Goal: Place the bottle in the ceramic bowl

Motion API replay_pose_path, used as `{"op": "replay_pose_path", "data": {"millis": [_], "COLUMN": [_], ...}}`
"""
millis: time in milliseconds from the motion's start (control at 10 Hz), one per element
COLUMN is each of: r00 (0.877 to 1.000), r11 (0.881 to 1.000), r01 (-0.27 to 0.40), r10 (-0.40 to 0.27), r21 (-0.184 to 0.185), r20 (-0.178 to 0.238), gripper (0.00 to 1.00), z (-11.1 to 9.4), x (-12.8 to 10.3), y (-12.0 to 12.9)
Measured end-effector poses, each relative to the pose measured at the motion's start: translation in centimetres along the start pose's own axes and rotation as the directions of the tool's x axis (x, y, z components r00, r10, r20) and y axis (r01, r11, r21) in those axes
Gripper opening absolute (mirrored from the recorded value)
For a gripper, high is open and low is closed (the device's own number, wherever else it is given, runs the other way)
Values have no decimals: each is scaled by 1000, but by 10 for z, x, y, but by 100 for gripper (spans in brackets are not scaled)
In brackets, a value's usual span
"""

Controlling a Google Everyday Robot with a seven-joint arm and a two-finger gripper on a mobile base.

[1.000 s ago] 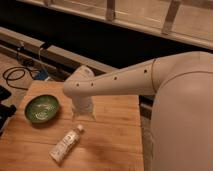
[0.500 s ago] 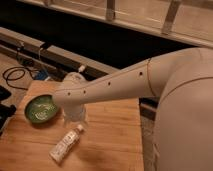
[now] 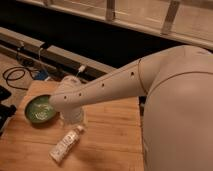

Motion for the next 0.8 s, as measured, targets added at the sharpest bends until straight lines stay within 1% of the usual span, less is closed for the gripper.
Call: {"op": "replay_pose_path", "data": {"millis": [200,400,600,800], "r00": [1000,999,997,993], "r11": [1000,999,999,999], "r01": [-4,7,4,-21], "r10": [4,-9,-8,17], "r21": [-14,-39,-41,-38], "r20": [-14,-49,-82,-113], "gripper": [65,65,65,65], "z": [4,26,44,61], "x": [1,8,14,17], "y": [3,15,22,21]}}
